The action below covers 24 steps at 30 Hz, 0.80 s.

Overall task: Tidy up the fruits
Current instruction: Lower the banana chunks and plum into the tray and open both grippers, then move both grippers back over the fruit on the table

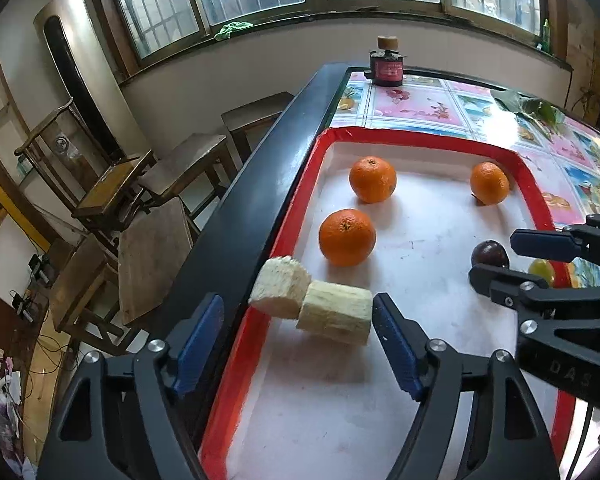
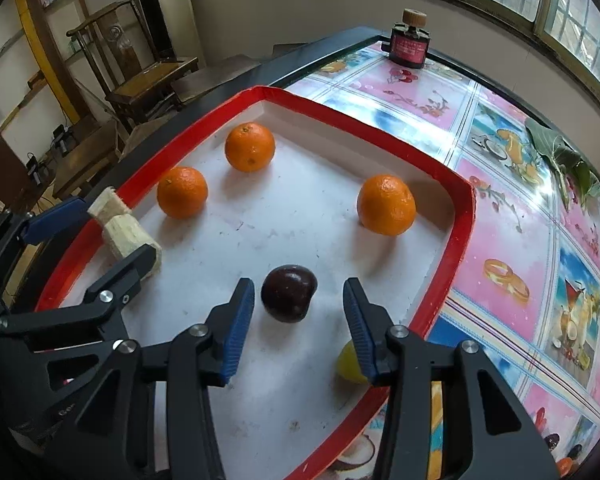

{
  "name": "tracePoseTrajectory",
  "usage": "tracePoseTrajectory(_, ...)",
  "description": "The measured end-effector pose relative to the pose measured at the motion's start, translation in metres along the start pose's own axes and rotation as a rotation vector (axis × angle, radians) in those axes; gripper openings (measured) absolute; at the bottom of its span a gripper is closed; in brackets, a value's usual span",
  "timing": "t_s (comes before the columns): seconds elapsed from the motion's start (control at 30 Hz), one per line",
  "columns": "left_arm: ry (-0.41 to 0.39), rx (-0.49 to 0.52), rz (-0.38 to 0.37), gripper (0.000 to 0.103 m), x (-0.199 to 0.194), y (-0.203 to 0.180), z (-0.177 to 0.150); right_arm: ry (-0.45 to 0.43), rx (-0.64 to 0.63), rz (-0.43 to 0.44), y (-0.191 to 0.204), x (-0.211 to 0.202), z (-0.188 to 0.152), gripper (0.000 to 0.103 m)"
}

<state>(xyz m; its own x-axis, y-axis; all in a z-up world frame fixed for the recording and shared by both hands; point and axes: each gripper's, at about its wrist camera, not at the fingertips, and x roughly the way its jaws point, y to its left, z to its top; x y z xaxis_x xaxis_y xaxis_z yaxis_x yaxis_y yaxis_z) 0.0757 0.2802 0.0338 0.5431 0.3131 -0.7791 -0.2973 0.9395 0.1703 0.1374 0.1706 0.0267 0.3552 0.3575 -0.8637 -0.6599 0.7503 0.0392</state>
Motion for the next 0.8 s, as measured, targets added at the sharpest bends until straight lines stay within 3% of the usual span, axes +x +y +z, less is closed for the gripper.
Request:
tracePoseTrajectory(0.27, -0.003, -0.028, -0.131, 0.078, -0.028, 0.016, -0.011, -0.024, 0.042, 0.013, -0.004, -0.027, -0.016, 0.052)
tracePoseTrajectory(0.53, 0.038, -0.081, -0.185, 0.078, -0.047, 0.02, -0.031, -0.048, 0.122, 0.071, -0.018, -0.061, -0.062, 0.055)
tracePoseTrajectory(0.63, 0.026, -0.094, -0.199, 0.078, -0.061, 0.012, -0.04, -0.046, 0.145, 0.102, -0.026, -0.077, -0.09, 0.055)
tracePoseTrajectory(0.8, 0.008, -0.046, -0.281, 0.078, -0.088, -0.032, -0.051, -0.035, 0.183, 0.118, -0.04, -0.101, -0.14, 0.058)
